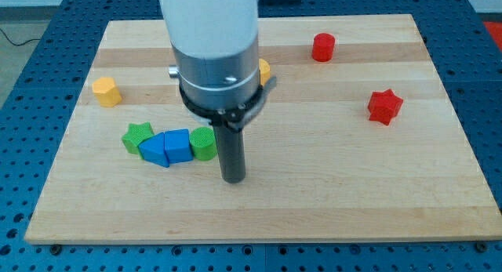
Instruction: Push the red star close to the yellow heart
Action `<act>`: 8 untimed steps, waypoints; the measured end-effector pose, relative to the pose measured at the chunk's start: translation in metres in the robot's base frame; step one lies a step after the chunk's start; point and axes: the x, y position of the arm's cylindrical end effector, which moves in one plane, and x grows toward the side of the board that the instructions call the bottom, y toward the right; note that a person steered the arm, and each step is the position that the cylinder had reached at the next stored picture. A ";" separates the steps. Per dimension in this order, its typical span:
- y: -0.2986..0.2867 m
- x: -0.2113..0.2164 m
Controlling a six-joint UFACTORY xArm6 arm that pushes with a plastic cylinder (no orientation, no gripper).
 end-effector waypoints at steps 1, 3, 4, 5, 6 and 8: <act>0.002 0.021; 0.036 0.025; 0.124 0.025; 0.200 0.025; 0.273 0.014; 0.340 -0.061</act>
